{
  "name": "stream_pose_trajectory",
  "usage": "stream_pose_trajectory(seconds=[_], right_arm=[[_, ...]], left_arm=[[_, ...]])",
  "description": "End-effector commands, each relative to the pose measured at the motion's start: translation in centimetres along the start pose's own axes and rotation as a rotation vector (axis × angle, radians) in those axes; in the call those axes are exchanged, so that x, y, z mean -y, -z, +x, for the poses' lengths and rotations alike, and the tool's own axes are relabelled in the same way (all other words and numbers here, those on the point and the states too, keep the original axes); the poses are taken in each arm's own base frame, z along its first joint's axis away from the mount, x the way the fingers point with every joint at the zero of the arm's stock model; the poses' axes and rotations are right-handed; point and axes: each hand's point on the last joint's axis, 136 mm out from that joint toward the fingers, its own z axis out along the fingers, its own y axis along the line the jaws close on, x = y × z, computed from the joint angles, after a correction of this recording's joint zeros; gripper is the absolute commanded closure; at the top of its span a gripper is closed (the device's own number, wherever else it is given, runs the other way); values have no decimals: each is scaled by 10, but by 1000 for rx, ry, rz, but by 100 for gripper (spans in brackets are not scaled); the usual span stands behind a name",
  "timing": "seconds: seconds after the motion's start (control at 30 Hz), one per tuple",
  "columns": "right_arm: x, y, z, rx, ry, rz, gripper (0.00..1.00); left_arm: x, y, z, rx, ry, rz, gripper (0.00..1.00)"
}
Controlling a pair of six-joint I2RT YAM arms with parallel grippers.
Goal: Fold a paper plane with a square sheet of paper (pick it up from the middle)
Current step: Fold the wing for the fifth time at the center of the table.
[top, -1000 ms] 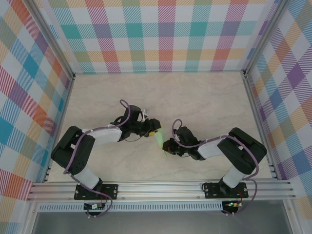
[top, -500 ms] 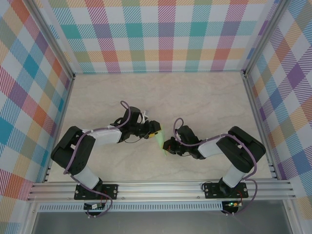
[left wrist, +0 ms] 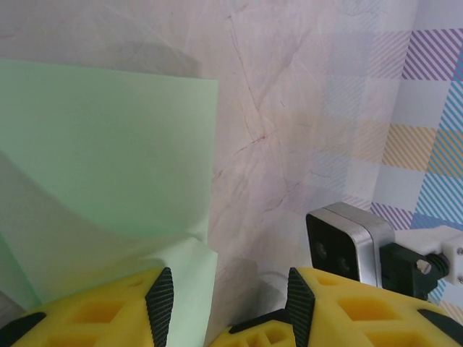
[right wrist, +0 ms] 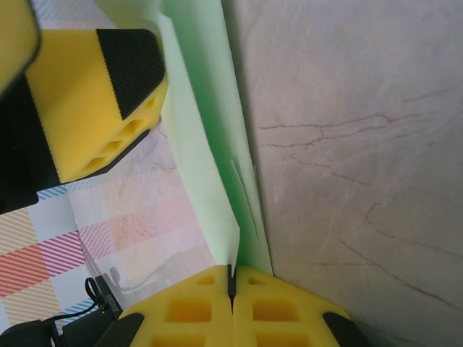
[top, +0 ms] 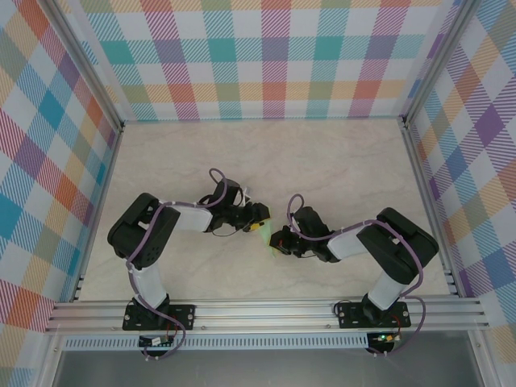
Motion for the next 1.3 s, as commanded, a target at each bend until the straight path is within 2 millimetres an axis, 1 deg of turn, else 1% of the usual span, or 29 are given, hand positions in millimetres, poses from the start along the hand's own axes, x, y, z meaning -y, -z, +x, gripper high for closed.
stream_pose_trajectory(seconds=[0.0,0.1,0.23,0.33,0.47,0.67,0.8,0.97,1.03,1.13,1.27], right_arm=[[45,-3,19,-67,-76,152,97],[49,-3,21,-74,-82,168,98],[52,-3,23,-81,-87,178,98],[53,-2,24,-86,-90,185,98],[42,0,22,-88,-57,163,94],[12,4,20,-123,18,107,88],[7,7,23,-137,33,98,87],[18,8,28,-157,20,146,90],[18,8,30,-166,22,142,90],[14,9,32,-181,35,136,90],[7,15,28,-149,51,132,90]], left_arm=[[-3,-2,-11,38,-33,-22,52],[-14,1,-13,45,-29,-59,52],[-19,4,-19,46,-39,-74,52],[-22,2,-20,30,-32,-77,52],[-30,0,-12,8,-15,-86,53],[-41,1,-4,-3,0,-106,53],[-44,1,-2,-8,7,-110,53],[-43,0,-2,-11,7,-109,53],[-44,0,-1,-12,8,-110,53],[-45,-1,0,-16,8,-110,53],[-44,0,1,-20,10,-107,53]])
